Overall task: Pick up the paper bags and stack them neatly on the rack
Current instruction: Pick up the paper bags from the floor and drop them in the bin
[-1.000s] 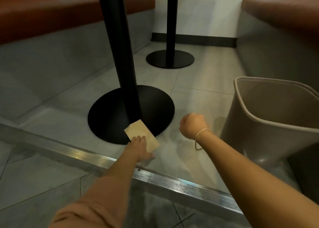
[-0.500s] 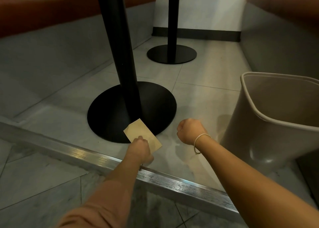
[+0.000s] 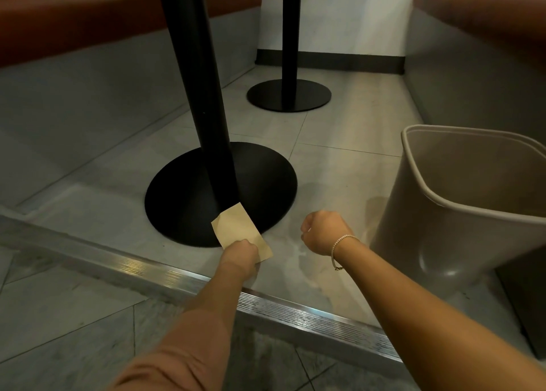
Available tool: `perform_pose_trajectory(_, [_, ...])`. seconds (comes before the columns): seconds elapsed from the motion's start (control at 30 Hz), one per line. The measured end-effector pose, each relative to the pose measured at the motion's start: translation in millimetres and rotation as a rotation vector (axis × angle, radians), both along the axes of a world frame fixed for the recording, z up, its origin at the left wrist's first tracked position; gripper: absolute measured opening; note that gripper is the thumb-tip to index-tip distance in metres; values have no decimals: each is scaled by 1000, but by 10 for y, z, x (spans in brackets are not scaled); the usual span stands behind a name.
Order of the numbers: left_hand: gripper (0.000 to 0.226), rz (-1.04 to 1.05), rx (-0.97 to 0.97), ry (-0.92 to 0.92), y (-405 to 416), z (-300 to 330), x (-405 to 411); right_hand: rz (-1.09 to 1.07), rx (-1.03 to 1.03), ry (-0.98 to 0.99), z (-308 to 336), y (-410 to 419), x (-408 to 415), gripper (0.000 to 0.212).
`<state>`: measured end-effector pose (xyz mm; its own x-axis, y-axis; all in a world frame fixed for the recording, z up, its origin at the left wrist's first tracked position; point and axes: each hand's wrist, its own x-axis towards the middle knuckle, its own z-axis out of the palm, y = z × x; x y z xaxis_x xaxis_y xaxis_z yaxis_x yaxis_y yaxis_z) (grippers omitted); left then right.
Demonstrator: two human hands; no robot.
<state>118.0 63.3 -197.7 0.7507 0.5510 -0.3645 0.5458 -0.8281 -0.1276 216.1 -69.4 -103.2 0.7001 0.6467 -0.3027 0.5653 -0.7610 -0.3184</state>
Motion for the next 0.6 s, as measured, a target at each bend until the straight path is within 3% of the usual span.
perform_pose_trajectory(0.27, [31,0,179,-104,26,59,-79,82,-46,10,-1,-31,-77,33])
perform_pose_trajectory(0.6, [25,-72,99,-623,-230,664,113,16,107,2,244,-61,-125,63])
